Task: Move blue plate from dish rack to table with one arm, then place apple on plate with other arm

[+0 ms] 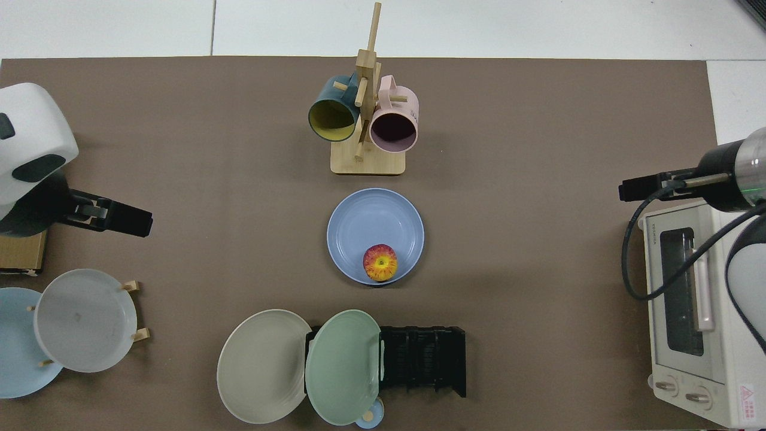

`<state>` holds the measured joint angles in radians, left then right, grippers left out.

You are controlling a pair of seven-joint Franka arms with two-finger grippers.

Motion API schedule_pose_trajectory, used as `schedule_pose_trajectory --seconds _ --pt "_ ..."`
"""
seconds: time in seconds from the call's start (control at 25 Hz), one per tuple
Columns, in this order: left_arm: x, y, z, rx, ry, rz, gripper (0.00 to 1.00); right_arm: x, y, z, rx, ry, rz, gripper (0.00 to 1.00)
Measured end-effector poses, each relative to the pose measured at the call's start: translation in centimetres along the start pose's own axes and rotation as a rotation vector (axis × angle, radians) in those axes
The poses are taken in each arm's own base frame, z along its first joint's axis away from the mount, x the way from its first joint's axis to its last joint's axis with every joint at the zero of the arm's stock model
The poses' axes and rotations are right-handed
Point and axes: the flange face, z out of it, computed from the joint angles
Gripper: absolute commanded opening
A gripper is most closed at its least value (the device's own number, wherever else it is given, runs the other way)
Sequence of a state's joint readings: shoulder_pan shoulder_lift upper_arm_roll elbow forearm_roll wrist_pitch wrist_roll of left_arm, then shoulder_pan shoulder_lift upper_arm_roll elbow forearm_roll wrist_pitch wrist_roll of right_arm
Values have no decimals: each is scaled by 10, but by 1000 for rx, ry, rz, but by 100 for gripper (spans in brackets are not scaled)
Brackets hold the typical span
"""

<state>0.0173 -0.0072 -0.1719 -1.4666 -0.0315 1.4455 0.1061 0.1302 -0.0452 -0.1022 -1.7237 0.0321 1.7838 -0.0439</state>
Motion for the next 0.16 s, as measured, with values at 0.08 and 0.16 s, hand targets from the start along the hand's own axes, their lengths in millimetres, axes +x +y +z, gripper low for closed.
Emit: schedule_pose_trajectory --seconds 0.08,0.16 --pt "0 -1 0 0 0 -2 100 0 2 4 0 -7 4 100" --pt "0 -2 0 0 0 -4 100 0 4 7 -1 -13 14 100"
